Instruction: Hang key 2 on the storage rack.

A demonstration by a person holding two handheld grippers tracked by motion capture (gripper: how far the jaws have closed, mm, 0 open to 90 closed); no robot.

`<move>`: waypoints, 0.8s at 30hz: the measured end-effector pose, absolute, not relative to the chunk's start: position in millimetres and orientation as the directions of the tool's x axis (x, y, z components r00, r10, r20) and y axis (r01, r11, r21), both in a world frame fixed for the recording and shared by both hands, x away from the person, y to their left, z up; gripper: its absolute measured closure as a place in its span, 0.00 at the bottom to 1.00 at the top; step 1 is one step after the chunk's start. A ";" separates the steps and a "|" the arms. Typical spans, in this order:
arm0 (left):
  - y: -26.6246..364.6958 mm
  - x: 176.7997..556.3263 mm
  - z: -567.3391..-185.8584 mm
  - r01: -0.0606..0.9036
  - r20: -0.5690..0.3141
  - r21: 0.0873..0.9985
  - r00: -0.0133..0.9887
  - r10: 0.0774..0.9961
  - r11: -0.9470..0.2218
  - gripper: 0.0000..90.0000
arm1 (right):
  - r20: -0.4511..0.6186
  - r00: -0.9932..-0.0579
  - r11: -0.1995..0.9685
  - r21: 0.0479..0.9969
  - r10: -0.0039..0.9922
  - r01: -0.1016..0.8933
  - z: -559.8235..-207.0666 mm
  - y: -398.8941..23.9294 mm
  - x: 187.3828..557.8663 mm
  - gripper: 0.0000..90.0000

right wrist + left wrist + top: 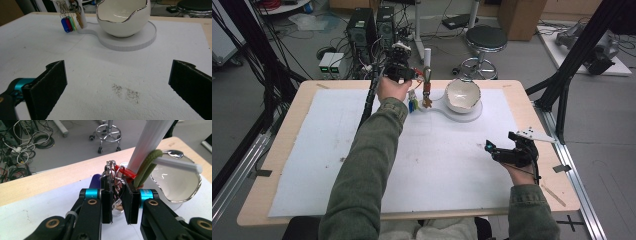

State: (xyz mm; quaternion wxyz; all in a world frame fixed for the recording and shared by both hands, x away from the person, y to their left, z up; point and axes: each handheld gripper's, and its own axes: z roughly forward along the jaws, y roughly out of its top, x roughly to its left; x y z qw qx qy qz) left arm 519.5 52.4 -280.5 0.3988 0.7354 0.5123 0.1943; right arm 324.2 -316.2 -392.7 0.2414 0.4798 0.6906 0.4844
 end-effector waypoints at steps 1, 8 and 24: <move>52.2 520.0 -281.3 0.600 -0.119 0.783 0.400 0.909 -0.161 0.88 | 0.131 -0.424 0.071 0.900 0.896 0.429 -392.7 -316.0 324.1 0.01; 54.8 521.7 -282.1 0.630 -0.145 0.760 0.408 0.901 -0.163 0.87 | 0.135 -0.420 0.067 0.899 0.897 0.432 -392.8 -316.6 323.8 0.01; 80.2 511.3 -274.8 0.593 -0.209 0.802 0.386 0.898 -0.068 0.16 | 0.136 -0.416 0.065 0.899 0.899 0.434 -392.8 -316.4 323.7 0.01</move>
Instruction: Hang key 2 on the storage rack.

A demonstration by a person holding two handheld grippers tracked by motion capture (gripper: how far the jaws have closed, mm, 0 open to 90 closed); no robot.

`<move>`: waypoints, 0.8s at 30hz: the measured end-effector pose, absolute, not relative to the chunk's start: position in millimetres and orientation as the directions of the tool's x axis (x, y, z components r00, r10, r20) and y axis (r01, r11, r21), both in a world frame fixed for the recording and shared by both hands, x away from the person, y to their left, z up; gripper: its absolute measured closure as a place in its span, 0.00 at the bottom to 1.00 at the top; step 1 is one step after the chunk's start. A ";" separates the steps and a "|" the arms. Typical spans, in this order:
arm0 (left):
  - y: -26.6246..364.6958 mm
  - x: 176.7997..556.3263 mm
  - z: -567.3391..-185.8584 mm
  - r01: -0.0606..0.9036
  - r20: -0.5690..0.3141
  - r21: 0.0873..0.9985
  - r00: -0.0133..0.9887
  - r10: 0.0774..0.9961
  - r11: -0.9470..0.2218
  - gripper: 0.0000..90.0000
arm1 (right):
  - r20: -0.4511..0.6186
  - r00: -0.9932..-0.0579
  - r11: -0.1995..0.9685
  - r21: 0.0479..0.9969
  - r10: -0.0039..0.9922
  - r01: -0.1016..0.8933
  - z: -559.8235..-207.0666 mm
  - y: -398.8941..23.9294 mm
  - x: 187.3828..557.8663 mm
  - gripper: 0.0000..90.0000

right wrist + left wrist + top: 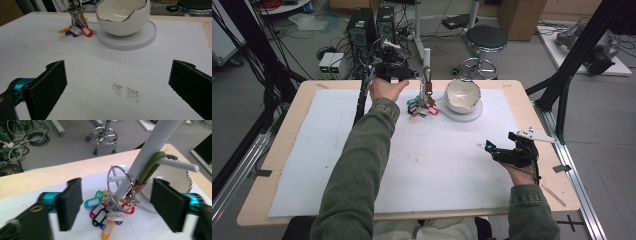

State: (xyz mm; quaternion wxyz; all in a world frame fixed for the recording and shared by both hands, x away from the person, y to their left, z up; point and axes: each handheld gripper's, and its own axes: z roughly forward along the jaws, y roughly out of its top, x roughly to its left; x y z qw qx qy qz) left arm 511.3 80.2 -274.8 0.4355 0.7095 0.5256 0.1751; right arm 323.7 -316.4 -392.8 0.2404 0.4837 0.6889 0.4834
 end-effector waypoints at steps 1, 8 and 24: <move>80.2 511.1 -274.9 0.597 -0.203 0.799 0.371 0.906 -0.065 0.05 | 0.134 -0.413 0.064 0.899 0.901 0.433 -392.8 -316.3 323.6 0.01; 92.2 505.0 -275.8 0.574 -0.218 0.818 0.370 0.903 -0.037 0.02 | 0.138 -0.400 0.055 0.898 0.906 0.436 -393.0 -318.6 323.4 0.01; 125.9 482.6 -274.9 0.544 -0.239 0.839 0.378 0.895 -0.006 0.02 | 0.138 -0.392 0.051 0.899 0.910 0.435 -393.2 -318.4 322.7 0.01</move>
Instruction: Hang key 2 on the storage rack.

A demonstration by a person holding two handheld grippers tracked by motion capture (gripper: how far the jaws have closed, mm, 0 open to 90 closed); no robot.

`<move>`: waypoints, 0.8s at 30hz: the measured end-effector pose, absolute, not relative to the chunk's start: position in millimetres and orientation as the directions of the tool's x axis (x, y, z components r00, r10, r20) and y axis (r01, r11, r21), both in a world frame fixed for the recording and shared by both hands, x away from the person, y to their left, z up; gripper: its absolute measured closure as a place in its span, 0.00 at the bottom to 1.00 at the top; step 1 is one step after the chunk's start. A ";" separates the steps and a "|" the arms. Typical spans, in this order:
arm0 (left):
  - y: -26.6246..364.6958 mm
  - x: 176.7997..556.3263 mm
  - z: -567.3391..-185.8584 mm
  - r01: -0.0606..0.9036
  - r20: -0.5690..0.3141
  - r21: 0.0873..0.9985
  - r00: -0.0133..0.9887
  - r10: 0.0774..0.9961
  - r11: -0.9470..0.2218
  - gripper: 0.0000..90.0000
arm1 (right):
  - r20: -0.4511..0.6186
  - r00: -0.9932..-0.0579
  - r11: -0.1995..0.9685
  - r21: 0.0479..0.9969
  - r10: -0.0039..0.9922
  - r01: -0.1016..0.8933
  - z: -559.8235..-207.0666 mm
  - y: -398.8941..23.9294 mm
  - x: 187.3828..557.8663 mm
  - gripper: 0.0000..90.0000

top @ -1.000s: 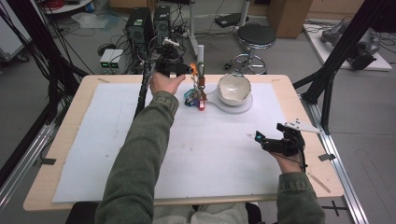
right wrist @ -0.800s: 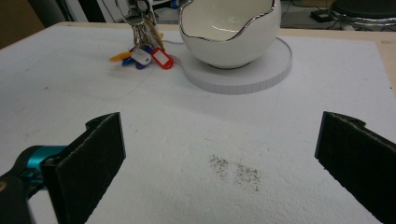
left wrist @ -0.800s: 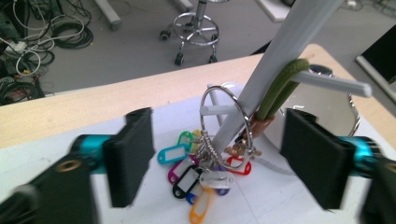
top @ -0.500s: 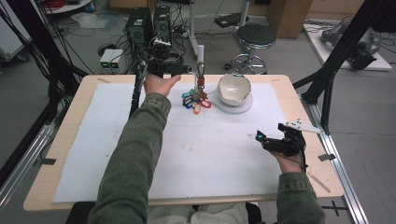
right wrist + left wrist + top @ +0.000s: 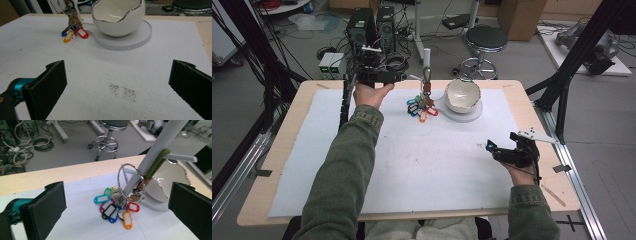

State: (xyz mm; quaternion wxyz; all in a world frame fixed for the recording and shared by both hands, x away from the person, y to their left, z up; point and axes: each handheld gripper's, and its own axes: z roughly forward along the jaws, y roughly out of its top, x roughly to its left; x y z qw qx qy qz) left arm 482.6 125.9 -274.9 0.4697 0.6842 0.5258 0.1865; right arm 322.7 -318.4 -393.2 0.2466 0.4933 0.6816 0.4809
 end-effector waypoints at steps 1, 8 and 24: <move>127.0 481.4 -274.3 0.539 -0.236 0.842 0.377 0.896 -0.005 0.02 | 0.139 -0.391 0.050 0.899 0.910 0.436 -393.3 -318.5 322.8 0.01; 139.4 469.3 -273.6 0.510 -0.212 0.860 0.365 0.906 -0.004 0.02 | 0.135 -0.382 0.047 0.901 0.914 0.430 -393.3 -318.8 322.5 0.01; 170.7 442.4 -290.7 0.479 -0.219 0.877 0.327 0.919 0.038 0.02 | 0.133 -0.381 0.047 0.902 0.915 0.430 -393.6 -318.0 322.1 0.01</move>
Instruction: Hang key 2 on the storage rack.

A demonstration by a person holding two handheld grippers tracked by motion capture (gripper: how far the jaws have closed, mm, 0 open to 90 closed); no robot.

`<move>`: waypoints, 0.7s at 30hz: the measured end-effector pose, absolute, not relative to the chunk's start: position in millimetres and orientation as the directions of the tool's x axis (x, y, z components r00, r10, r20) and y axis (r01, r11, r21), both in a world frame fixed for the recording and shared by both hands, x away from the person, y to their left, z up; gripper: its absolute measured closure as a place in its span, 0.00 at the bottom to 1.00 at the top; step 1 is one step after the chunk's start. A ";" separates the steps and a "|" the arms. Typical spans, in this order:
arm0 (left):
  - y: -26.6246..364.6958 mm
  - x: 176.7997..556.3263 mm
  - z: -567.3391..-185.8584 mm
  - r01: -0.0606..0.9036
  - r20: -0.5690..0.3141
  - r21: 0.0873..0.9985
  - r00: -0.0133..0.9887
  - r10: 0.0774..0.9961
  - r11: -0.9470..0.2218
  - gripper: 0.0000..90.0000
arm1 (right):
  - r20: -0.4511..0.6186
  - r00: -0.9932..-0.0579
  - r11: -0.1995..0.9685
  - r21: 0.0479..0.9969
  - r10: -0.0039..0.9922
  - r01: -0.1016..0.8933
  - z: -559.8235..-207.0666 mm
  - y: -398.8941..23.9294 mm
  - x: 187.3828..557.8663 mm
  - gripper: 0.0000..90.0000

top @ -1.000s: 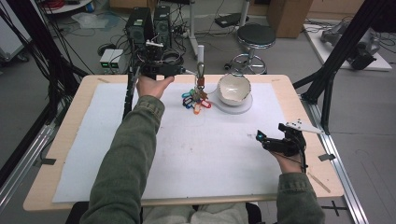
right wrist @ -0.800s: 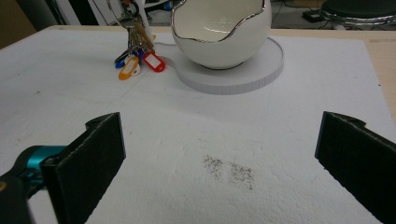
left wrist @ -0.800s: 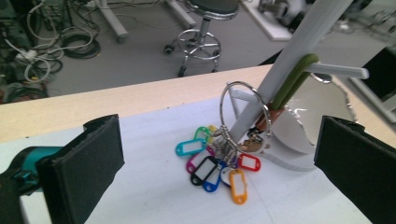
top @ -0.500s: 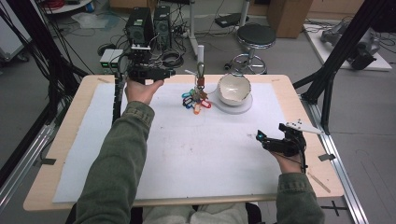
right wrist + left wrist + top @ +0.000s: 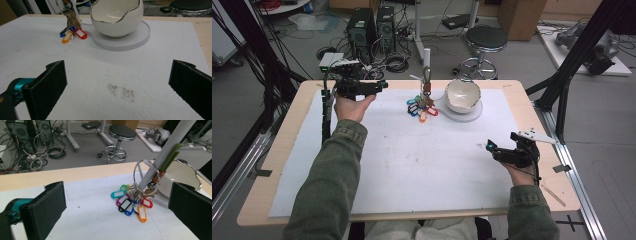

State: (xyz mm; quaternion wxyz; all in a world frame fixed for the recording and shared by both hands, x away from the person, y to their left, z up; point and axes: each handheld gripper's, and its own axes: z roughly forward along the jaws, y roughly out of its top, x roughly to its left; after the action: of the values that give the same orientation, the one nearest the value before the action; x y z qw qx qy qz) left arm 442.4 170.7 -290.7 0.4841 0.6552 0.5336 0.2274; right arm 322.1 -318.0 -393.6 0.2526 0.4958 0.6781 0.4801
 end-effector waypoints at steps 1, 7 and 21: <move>172.8 440.7 -291.6 0.481 -0.222 0.876 0.324 0.920 0.041 0.02 | 0.132 -0.381 0.049 0.902 0.915 0.429 -393.8 -318.1 322.2 0.01; 186.0 432.5 -293.5 0.477 -0.235 0.877 0.311 0.921 0.063 0.02 | 0.134 -0.383 0.048 0.901 0.914 0.431 -393.5 -317.6 321.8 0.01; 202.7 418.7 -292.6 0.470 -0.242 0.879 0.291 0.926 0.082 0.02 | 0.134 -0.375 0.042 0.903 0.917 0.427 -393.4 -319.7 321.3 0.01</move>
State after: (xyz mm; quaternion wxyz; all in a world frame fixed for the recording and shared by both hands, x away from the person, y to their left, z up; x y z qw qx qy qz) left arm 418.7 202.7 -292.6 0.4900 0.6366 0.5483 0.2323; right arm 321.3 -319.7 -393.4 0.2550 0.4977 0.6754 0.4808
